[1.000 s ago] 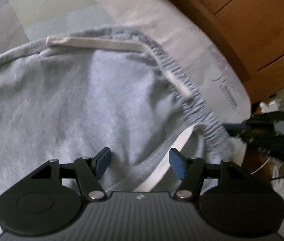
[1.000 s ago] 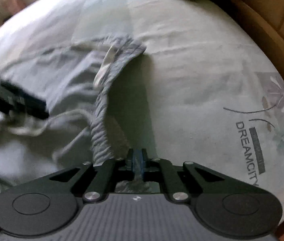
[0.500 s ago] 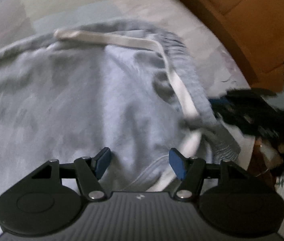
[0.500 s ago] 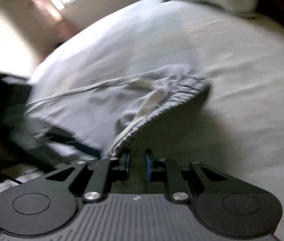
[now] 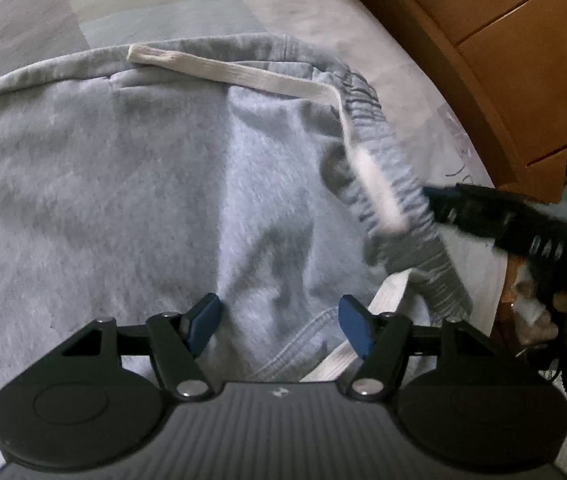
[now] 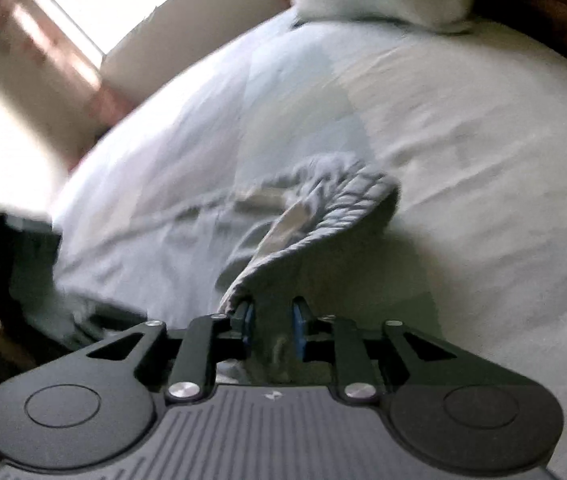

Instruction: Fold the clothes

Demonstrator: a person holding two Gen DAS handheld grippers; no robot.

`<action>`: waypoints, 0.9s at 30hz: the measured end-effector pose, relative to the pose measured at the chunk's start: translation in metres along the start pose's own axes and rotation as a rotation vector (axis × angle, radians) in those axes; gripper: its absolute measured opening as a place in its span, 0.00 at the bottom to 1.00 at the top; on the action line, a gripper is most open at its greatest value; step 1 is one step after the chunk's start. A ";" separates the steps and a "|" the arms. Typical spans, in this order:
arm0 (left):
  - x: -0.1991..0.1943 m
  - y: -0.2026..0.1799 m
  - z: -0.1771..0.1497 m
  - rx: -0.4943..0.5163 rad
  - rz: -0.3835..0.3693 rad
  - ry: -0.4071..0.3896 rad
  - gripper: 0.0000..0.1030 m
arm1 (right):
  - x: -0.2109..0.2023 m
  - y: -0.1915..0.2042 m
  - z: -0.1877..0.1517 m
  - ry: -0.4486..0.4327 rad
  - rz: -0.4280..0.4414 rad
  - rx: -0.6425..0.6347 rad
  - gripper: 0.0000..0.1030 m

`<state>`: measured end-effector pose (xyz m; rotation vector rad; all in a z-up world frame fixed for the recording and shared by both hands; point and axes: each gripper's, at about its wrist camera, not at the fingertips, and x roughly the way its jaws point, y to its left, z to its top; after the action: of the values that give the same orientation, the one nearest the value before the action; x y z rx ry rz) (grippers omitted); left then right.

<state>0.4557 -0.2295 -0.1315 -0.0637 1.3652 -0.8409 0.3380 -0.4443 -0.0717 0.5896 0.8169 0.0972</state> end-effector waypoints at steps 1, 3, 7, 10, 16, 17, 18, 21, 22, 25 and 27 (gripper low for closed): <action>0.000 0.001 0.000 -0.001 -0.002 -0.002 0.64 | -0.003 -0.006 0.001 -0.013 -0.025 0.020 0.25; -0.001 0.001 -0.001 -0.005 -0.004 -0.008 0.64 | 0.000 -0.012 0.002 -0.011 -0.054 0.040 0.25; 0.001 -0.001 -0.003 -0.005 -0.012 -0.016 0.68 | 0.018 -0.006 -0.003 0.042 -0.089 0.001 0.28; 0.005 -0.004 -0.002 0.005 -0.010 -0.013 0.68 | 0.040 0.019 -0.011 0.097 -0.126 -0.116 0.47; 0.005 -0.001 0.001 -0.001 -0.025 -0.009 0.68 | 0.048 0.031 -0.024 0.098 -0.181 -0.193 0.49; 0.005 -0.001 0.001 -0.003 -0.026 -0.011 0.68 | 0.047 0.028 -0.024 0.098 -0.172 -0.169 0.49; 0.006 -0.001 0.001 -0.006 -0.028 -0.013 0.68 | 0.047 0.026 -0.024 0.098 -0.169 -0.158 0.49; 0.007 -0.001 0.002 -0.014 -0.031 -0.020 0.69 | 0.050 0.032 -0.025 0.114 -0.198 -0.190 0.49; 0.007 -0.001 0.002 -0.019 -0.027 -0.029 0.69 | 0.051 0.035 -0.025 0.122 -0.208 -0.192 0.43; 0.008 -0.004 0.004 -0.023 -0.019 -0.037 0.70 | 0.050 0.038 -0.023 0.137 -0.214 -0.175 0.37; 0.008 -0.004 0.005 -0.017 -0.020 -0.034 0.70 | 0.043 0.036 -0.021 0.130 -0.241 -0.177 0.31</action>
<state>0.4577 -0.2389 -0.1350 -0.1046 1.3416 -0.8411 0.3576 -0.3917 -0.0920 0.3167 0.9888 -0.0133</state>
